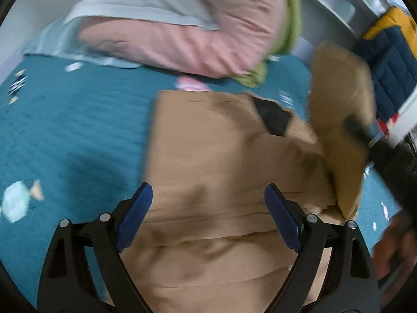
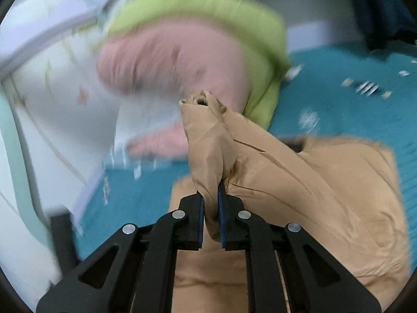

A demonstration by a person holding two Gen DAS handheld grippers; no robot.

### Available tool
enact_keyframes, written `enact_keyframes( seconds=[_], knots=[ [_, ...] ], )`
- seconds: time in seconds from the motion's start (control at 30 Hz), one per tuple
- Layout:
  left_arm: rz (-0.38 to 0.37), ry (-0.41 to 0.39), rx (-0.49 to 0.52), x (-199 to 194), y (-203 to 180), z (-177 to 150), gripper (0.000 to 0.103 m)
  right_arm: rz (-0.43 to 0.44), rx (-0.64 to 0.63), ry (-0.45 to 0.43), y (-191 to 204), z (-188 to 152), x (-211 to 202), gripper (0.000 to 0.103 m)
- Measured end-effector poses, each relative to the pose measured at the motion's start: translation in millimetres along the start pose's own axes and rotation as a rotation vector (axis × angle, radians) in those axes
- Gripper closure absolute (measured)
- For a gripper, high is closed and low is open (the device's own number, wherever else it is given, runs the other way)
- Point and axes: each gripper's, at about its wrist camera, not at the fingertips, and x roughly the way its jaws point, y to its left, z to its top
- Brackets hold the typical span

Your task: Fold large clothes

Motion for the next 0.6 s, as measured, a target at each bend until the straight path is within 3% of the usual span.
enact_keyframes(
  seconds=[0.1, 0.17, 0.2, 0.33, 0.47, 0.6],
  knots=[
    [0.023, 0.004, -0.034, -5.5, 22.5, -4.8, 0.015, -0.043, 0.003, 0.109, 4.7, -29.9, 42.1, 0.090],
    [0.020, 0.014, -0.062, -6.1, 37.1, -6.1, 0.015, -0.031, 0.037, 0.198, -4.3, -44.5, 65.9, 0.075],
    [0.025, 0.014, -0.077, -7.5, 41.0, -6.9, 0.015, -0.007, 0.052, 0.228, -7.1, -50.2, 70.0, 0.056],
    [0.004, 0.001, -0.099, -10.0, 43.9, -5.1, 0.015, 0.032, -0.010, 0.184, 6.8, -50.3, 48.5, 0.029],
    [-0.019, -0.002, -0.071, -4.2, 23.3, 2.4, 0.015, -0.047, -0.052, 0.071, -0.9, -29.4, -1.2, 0.028],
    [-0.062, 0.026, 0.007, 15.1, -21.6, 8.1, 0.015, -0.183, 0.028, -0.021, -60.4, -14.2, -48.3, 0.028]
  ],
)
